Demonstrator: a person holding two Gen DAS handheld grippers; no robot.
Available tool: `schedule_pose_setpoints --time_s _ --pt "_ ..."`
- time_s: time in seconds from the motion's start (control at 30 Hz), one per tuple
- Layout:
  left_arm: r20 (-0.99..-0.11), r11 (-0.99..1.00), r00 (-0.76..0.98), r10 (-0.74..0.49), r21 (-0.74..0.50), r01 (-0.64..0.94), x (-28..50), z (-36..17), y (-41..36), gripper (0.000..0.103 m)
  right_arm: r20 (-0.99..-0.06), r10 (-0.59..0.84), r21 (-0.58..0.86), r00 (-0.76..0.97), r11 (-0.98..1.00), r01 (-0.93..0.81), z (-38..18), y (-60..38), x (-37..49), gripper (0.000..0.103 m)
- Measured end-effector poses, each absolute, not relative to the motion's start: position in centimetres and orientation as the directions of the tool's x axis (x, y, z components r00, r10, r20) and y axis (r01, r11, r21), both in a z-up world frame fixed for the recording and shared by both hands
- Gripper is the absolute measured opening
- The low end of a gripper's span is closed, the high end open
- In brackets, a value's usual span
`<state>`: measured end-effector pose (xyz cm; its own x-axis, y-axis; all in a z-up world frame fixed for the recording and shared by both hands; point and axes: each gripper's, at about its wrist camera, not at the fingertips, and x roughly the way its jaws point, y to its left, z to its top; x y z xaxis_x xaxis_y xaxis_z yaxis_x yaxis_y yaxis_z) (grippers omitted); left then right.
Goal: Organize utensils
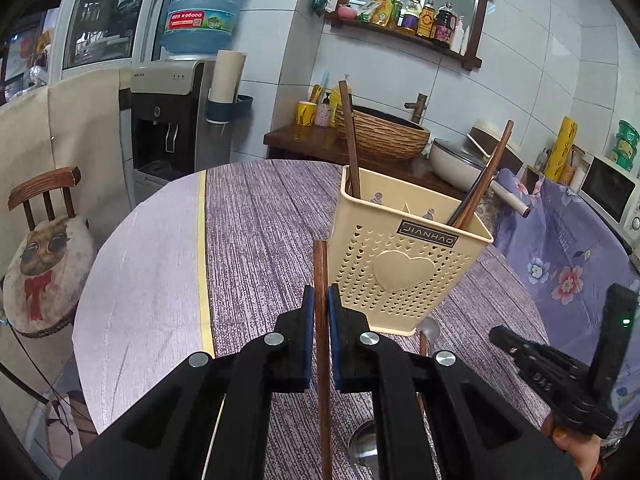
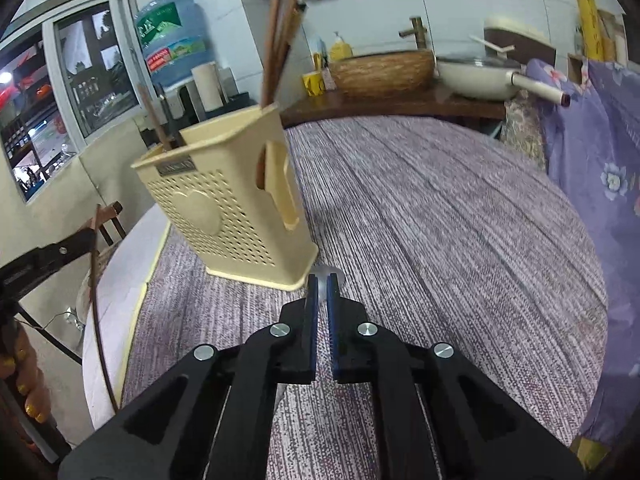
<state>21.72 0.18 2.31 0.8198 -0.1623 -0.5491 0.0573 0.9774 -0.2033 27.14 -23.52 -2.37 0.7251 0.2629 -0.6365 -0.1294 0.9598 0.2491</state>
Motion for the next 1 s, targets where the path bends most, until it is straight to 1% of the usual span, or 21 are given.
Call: schedule_pose_setpoints --time_s 0.03,0.1,0.17,0.33,0.37,0.4,0.43,0.47,0.5,0.7,0.87,0.93,1.0 --pt "-0.548 0.977 0.820 -0.163 -0.203 0.059 21.7 2.4 0.2 0.008 -0.657 0.267 0.247 0.705 0.960 -0.133 -3.0 -23.2 27.7 0.010" --pt "-0.545 0.977 0.822 -0.165 -0.203 0.062 21.6 2.5 0.2 0.008 -0.687 0.280 0.253 0.671 0.957 -0.140 -4.0 -22.7 28.5 0.027" --pt "-0.543 0.977 0.823 -0.165 -0.202 0.063 21.5 2.6 0.3 0.008 -0.693 0.289 0.272 0.660 0.953 -0.131 -4.9 -22.4 29.1 0.030" --pt "-0.543 0.977 0.823 -0.167 -0.202 0.065 21.4 2.7 0.2 0.008 -0.720 0.262 0.247 0.643 0.962 -0.116 -6.1 -21.1 30.9 0.031" --pt "-0.543 0.977 0.823 -0.167 -0.202 0.065 21.4 2.7 0.2 0.008 -0.723 0.262 0.247 0.639 0.962 -0.115 -6.2 -20.9 31.2 0.032" --pt "-0.544 0.977 0.823 -0.167 -0.203 0.064 21.4 2.7 0.3 0.008 -0.726 0.257 0.242 0.637 0.964 -0.113 -6.3 -20.7 31.5 0.039" --pt "-0.544 0.977 0.822 -0.167 -0.203 0.064 21.4 2.7 0.3 0.008 -0.729 0.250 0.233 0.637 0.966 -0.112 -6.4 -20.4 31.7 0.044" --pt "-0.545 0.977 0.822 -0.166 -0.204 0.063 21.4 2.7 0.3 0.008 -0.732 0.238 0.220 0.639 0.969 -0.110 -6.5 -20.2 31.9 0.053" --pt "-0.545 0.977 0.822 -0.166 -0.204 0.063 21.4 2.7 0.3 0.008 -0.734 0.226 0.207 0.641 0.973 -0.106 -6.5 -20.0 32.0 0.054" --pt "-0.549 0.977 0.819 -0.167 -0.204 0.063 21.6 2.5 0.3 0.008 -0.756 0.171 0.160 0.632 0.984 -0.076 -7.3 -19.8 32.6 0.054" --pt "-0.551 0.977 0.817 -0.168 -0.205 0.063 21.6 2.4 0.3 0.008 -0.762 0.154 0.130 0.629 0.988 -0.085 -7.1 -19.2 32.9 0.052" --pt "-0.552 0.977 0.816 -0.170 -0.204 0.065 21.7 2.3 0.3 0.008 -0.767 0.135 0.101 0.628 0.991 -0.089 -7.0 -18.7 33.0 0.048" --pt "-0.553 0.977 0.816 -0.170 -0.202 0.066 21.7 2.3 0.2 0.008 -0.769 0.118 0.079 0.629 0.993 -0.089 -7.0 -18.5 33.0 0.037"
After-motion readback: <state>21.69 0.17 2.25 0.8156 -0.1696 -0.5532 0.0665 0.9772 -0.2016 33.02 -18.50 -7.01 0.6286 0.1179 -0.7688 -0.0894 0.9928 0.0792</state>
